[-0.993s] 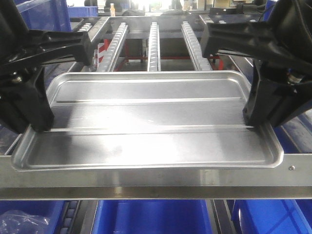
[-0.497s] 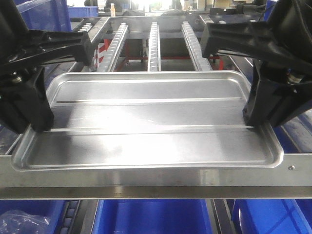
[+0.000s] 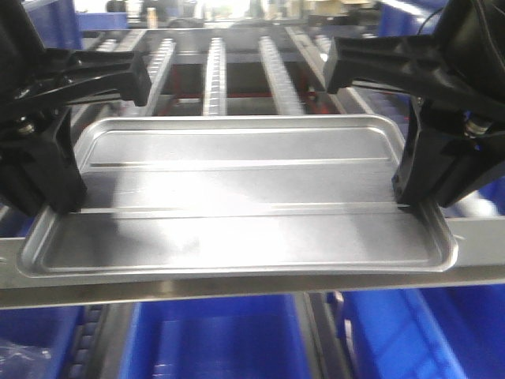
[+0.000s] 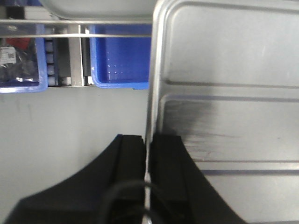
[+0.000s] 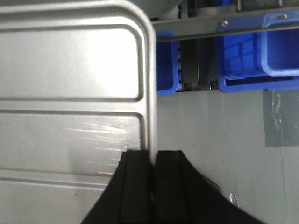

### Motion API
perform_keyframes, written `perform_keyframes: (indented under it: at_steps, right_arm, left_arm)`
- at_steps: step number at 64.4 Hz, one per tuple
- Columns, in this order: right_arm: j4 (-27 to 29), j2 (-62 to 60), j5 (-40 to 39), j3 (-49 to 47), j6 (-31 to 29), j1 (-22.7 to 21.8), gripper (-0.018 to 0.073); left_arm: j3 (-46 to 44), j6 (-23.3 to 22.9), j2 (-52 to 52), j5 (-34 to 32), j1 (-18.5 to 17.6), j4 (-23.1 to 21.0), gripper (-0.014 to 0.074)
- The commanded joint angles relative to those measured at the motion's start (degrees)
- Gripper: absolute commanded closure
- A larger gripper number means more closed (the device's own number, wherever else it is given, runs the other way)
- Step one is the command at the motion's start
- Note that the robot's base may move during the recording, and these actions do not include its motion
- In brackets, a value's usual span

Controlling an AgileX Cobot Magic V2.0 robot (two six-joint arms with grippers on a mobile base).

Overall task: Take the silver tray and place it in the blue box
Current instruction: 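Hold the tray level in both grippers while the base drives to the crate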

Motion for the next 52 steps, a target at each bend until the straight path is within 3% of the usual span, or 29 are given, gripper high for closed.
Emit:
perform_keyframes:
  at_steps: [1,52]
  right_arm:
    - [-2.7,-1.7,-0.8,-1.4,0.1,0.0,0.0502]
    - [-2.7,-1.7,-0.8,-1.4,0.1,0.0,0.0502]
  left_arm:
    - [-1.4,-0.6,-2.0,-0.2,-0.4,1.7,0.0606]
    - [-1.4,-0.6,-2.0,-0.2,-0.4,1.2,0.0606]
